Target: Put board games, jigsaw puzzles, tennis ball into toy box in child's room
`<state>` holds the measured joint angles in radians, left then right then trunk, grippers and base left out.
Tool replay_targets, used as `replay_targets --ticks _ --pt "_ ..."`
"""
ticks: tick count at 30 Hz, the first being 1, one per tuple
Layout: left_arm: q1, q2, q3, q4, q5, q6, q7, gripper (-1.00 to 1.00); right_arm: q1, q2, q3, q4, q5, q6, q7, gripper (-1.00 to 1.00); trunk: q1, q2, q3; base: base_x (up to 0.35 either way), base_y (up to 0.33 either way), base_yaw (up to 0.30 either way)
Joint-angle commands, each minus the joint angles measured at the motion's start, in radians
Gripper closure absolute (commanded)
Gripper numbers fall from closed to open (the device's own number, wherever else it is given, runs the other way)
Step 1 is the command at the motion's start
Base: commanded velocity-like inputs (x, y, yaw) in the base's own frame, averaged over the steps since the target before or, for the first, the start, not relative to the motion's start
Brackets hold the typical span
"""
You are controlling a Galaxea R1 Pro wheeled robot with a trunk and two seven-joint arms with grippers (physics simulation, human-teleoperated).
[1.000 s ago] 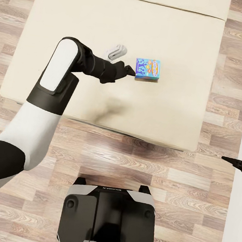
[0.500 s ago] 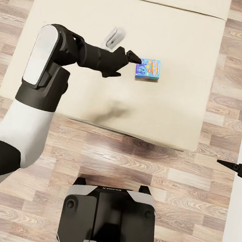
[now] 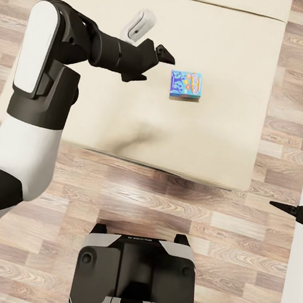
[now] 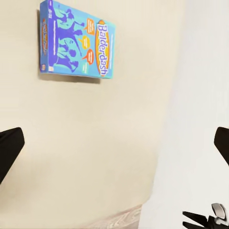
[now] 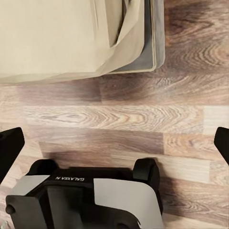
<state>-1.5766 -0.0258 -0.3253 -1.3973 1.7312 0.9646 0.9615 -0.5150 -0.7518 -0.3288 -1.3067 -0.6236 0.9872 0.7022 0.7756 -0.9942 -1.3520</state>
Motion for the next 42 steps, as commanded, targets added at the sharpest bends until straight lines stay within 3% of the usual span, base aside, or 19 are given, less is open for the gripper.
replay_targets --ticks 1,17,29,42 --pt "-0.003 0.0 0.0 -0.001 0.009 0.001 0.013 -1.0 0.0 0.001 -0.001 -0.002 0.003 0.006 0.005 -1.0 0.004 -0.008 -0.004 0.0 0.0 0.0" --pt "-0.009 0.006 -0.005 0.004 0.007 0.002 0.028 -1.0 0.006 0.003 -0.006 -0.024 0.004 0.01 0.006 -1.0 0.065 -0.12 -0.053 0.0 0.0 0.0" --pt "-0.009 0.008 -0.003 0.004 0.015 0.003 0.033 -1.0 0.022 0.02 -0.124 -0.102 0.004 0.06 0.005 -1.0 0.111 -0.204 -0.078 0.0 0.0 -0.043" --pt "-0.007 0.014 -0.004 0.004 0.017 0.004 0.034 -1.0 0.036 0.029 -0.153 -0.138 0.005 0.06 0.005 -1.0 0.161 -0.295 -0.099 0.0 0.0 -0.07"
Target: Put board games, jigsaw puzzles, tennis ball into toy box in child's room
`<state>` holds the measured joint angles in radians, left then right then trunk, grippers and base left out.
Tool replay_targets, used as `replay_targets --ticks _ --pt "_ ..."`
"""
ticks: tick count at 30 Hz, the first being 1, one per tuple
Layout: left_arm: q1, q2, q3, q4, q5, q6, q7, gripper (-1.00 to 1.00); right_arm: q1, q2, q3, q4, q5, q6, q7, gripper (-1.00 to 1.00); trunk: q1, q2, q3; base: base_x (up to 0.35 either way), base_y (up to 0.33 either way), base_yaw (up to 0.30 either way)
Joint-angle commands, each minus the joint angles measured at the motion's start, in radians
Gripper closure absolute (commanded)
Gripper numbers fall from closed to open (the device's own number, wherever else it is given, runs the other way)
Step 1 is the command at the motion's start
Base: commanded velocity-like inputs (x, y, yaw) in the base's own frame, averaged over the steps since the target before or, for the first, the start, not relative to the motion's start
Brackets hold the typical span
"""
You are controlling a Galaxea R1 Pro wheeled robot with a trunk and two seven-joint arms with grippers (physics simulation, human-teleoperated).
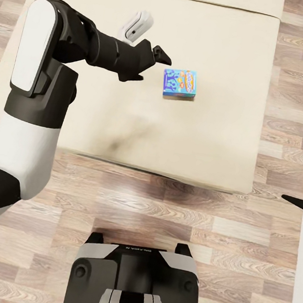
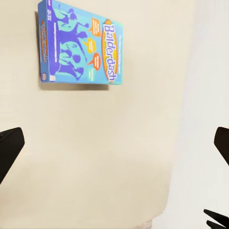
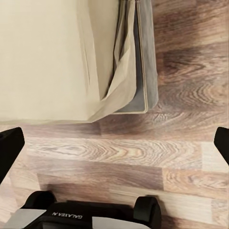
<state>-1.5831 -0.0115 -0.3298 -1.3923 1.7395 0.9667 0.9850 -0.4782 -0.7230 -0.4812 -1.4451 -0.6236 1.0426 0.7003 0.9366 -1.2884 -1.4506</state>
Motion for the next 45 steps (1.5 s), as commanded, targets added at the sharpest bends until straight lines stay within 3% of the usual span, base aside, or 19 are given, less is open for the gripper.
replay_targets --ticks 1,19,45 --pt "0.0 0.0 0.0 -0.001 0.01 0.002 0.01 -1.0 0.0 0.0 -0.005 -0.002 0.005 0.005 0.007 -1.0 0.004 -0.008 -0.002 0.0 0.0 -0.073" --pt "0.0 0.004 -0.001 -0.001 0.013 0.003 0.01 -1.0 0.018 0.004 -0.02 -0.024 0.005 0.005 0.007 -1.0 0.073 -0.134 -0.031 0.0 0.0 -0.073" --pt "0.009 0.032 0.003 -0.015 0.017 0.001 0.004 -1.0 0.023 0.05 -0.019 -0.058 0.01 0.005 0.006 -1.0 0.173 -0.316 -0.072 0.0 0.0 -0.073"
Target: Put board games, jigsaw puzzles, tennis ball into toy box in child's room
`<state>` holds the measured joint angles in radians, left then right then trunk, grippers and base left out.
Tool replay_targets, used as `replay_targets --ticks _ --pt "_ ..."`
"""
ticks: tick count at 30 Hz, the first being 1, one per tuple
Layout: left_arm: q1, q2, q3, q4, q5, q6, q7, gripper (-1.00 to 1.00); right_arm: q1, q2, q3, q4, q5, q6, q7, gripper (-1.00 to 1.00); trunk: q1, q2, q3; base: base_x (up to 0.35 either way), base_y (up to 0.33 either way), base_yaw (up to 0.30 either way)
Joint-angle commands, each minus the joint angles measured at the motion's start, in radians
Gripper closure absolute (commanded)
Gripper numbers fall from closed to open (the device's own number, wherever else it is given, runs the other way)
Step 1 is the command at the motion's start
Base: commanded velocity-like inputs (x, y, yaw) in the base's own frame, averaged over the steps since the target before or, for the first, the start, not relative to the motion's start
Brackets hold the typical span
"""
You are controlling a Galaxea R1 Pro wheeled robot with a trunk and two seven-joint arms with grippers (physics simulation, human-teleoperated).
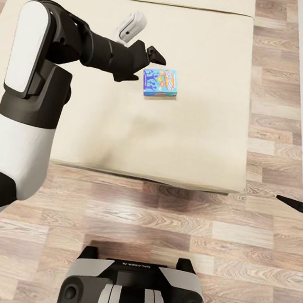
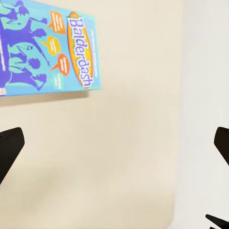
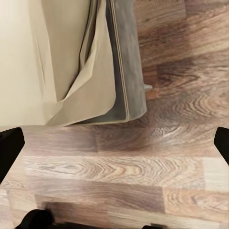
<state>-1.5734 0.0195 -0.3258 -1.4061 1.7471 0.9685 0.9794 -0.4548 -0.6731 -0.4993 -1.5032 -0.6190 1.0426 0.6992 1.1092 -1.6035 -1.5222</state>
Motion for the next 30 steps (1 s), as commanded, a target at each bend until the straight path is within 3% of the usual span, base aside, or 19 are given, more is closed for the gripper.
replay_targets --ticks 1,5,10,11,15,21,30 --pt "0.0 0.004 0.0 -0.001 0.011 0.0 0.009 -1.0 -0.001 0.001 -0.001 0.0 0.005 0.005 0.007 -1.0 0.004 -0.008 -0.002 0.0 0.0 -0.072" --pt "0.005 0.015 0.003 -0.002 0.033 0.0 0.007 -1.0 -0.001 0.003 -0.001 -0.003 0.005 0.005 0.007 -1.0 0.019 -0.036 -0.008 0.0 0.0 -0.062" --pt "0.033 0.057 0.007 -0.008 0.135 -0.004 0.003 -1.0 -0.001 0.004 0.0 -0.012 0.005 0.005 0.007 -1.0 0.023 -0.043 -0.005 0.0 0.0 -0.03" --pt "0.033 0.057 0.007 -0.008 0.135 -0.004 0.003 -1.0 -0.001 0.004 0.0 -0.012 0.005 0.005 0.007 -1.0 0.023 -0.043 -0.005 0.0 0.0 -0.018" --pt "0.072 0.092 0.012 -0.014 0.213 -0.005 0.003 -1.0 0.001 0.004 0.0 -0.015 0.006 0.005 0.007 -1.0 0.023 -0.043 -0.003 0.0 0.0 -0.011" --pt "0.114 0.113 0.046 -0.007 0.243 -0.003 0.008 -1.0 0.006 0.004 0.001 -0.017 0.007 0.005 0.007 -1.0 0.023 -0.043 -0.002 0.0 0.0 -0.005" --pt "0.146 0.135 0.103 0.041 0.204 -0.001 0.019 -1.0 0.01 0.004 0.001 -0.018 0.007 0.005 0.007 -1.0 0.023 -0.043 -0.001 0.0 0.0 -0.001"
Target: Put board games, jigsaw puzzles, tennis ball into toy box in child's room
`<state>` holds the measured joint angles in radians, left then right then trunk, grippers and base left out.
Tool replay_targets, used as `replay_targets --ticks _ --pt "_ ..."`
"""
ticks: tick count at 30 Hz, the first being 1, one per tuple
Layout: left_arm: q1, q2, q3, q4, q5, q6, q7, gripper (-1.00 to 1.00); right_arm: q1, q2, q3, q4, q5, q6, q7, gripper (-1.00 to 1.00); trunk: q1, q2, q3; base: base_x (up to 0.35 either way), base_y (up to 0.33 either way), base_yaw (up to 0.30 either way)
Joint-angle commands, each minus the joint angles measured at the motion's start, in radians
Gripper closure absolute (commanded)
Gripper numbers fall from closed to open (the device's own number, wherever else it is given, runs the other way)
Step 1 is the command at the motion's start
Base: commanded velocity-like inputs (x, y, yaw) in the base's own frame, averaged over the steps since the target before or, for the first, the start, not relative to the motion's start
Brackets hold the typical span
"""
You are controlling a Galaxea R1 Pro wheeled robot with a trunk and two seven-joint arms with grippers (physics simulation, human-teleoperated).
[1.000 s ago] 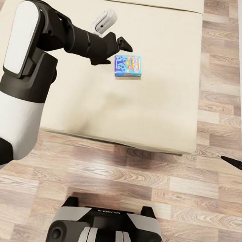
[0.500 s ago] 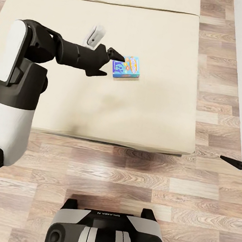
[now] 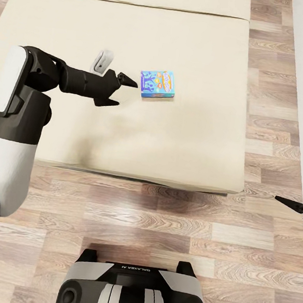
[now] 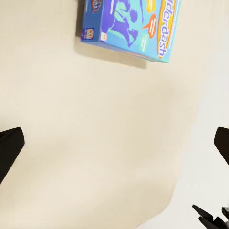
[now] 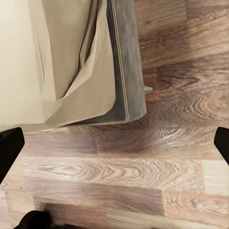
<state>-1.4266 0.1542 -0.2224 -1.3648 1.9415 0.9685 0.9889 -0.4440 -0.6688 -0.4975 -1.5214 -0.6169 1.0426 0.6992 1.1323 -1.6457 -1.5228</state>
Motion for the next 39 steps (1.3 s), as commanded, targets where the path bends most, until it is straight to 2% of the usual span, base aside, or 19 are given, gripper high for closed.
replay_targets --ticks 1,11,15,23,31,39 --pt "0.001 0.002 0.002 0.002 0.007 0.0 0.011 -1.0 0.0 0.0 -0.001 0.0 0.005 0.005 0.007 -1.0 0.0 0.0 0.0 0.0 0.0 0.0" --pt "0.01 0.006 0.011 0.014 -0.009 0.002 0.015 -1.0 0.0 0.0 -0.002 0.0 0.005 0.005 0.007 -1.0 0.0 0.0 0.0 0.015 0.0 0.0" --pt "0.014 0.008 0.013 0.018 -0.039 0.003 0.012 -1.0 0.0 0.0 -0.002 0.0 0.005 0.005 0.006 -1.0 0.0 0.0 0.0 0.176 0.0 0.0" --pt "0.016 0.007 0.013 0.02 -0.069 0.004 0.007 -1.0 0.0 0.0 -0.002 0.0 0.005 0.005 0.007 -1.0 0.0 0.0 0.0 0.279 0.0 0.0" --pt "0.017 0.007 0.012 0.024 -0.077 0.003 0.005 -1.0 0.0 0.0 -0.002 0.0 0.005 0.005 0.008 -1.0 0.0 0.0 0.0 0.315 0.0 0.0" --pt "0.025 0.004 0.011 0.025 -0.08 0.003 0.003 -1.0 0.001 0.0 -0.002 0.0 0.005 0.005 0.008 -1.0 0.0 0.0 0.0 0.123 0.0 0.0"
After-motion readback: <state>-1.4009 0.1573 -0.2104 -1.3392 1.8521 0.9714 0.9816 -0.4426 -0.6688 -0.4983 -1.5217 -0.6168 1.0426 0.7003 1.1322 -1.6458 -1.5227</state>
